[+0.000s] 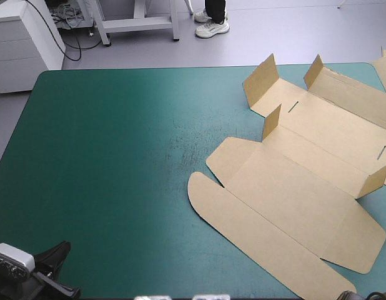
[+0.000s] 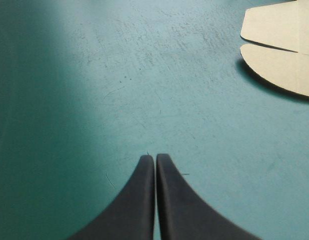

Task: Fold the box

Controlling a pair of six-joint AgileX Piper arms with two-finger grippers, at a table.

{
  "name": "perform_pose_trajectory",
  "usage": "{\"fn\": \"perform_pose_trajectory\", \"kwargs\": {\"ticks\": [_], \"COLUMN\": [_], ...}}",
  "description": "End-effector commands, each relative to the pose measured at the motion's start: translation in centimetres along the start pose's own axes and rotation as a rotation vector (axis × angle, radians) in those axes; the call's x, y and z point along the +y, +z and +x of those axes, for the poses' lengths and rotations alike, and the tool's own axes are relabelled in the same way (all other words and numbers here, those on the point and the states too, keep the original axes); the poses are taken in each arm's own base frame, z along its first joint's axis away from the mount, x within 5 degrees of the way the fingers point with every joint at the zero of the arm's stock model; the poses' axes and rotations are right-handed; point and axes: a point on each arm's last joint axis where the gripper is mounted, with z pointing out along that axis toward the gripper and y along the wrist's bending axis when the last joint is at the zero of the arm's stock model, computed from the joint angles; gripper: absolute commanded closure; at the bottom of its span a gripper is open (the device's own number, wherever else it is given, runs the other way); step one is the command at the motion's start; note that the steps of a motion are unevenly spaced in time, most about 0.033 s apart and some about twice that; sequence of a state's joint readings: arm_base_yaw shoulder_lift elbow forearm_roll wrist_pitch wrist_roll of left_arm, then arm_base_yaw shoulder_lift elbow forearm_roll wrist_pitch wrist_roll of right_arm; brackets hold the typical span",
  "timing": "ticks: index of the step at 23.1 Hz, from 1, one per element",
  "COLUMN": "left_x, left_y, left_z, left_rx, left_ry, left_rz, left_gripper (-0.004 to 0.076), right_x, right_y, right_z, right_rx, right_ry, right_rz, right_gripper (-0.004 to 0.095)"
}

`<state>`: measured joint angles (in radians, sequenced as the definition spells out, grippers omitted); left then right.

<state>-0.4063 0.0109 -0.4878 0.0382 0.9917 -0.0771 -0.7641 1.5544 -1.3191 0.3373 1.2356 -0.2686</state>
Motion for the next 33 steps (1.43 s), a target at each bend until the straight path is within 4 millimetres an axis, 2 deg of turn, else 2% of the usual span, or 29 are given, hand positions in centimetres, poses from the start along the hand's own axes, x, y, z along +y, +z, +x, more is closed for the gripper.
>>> {"fn": "perform_pose_trajectory", "kwargs": {"ticks": [1, 9, 13, 18, 21, 23, 25, 29, 31, 33], "left_x": [-0.1, -0.1, -0.1, -0.1, -0.1, -0.1, -0.1, -0.1, -0.1, -0.1], "left_y": [-0.3, -0.3, -0.3, -0.3, -0.3, -0.3, -0.3, -0.3, -0.3, -0.3], "left_z": [-1.2, -1.2, -1.2, -1.2, -1.2, -1.2, -1.2, -1.2, -1.2, -1.2], "left_rx": [-0.077, -0.077, -0.077, -0.077, -0.077, -0.077, -0.077, -0.077, -0.077, -0.077], "left_ry": [-0.003, -0.003, -0.003, -0.003, -0.003, -0.003, -0.003, -0.001, -0.001, -0.001], "left_rz": [0.014, 0.014, 0.014, 0.014, 0.014, 0.014, 0.014, 0.014, 0.014, 0.014], "left_gripper": [0.0732, 0.0732, 0.0732, 0.0732, 0.0732, 0.0732, 0.0732, 0.0732, 0.0732, 0.0732], "right_x": [1.2, 4.3, 4.3, 3.9, 3.9, 3.8, 3.7, 3.5, 4.9, 7.4], "right_y": [-0.5, 2.1, 3.8, 6.5, 6.7, 6.7, 6.7, 6.5, 6.4, 6.3], "right_z": [-0.5, -1.5, -1.6, -2.1, -2.2, -2.1, -2.1, -2.1, -2.2, -2.4], "right_rx": [-0.04, -0.035, 0.024, 0.099, 0.101, 0.105, 0.114, 0.125, 0.131, 0.118], "right_ry": [-0.043, -0.118, -0.09, -0.053, -0.053, -0.058, -0.075, -0.137, -0.244, -0.35], "right_rz": [-0.049, 0.007, 0.082, 0.045, 0.045, 0.055, 0.074, 0.097, 0.086, 0.074], "right_gripper": [0.0451, 0.0452, 0.0453, 0.0465, 0.0568, 0.0784, 0.0927, 0.092, 0.092, 0.092]}}
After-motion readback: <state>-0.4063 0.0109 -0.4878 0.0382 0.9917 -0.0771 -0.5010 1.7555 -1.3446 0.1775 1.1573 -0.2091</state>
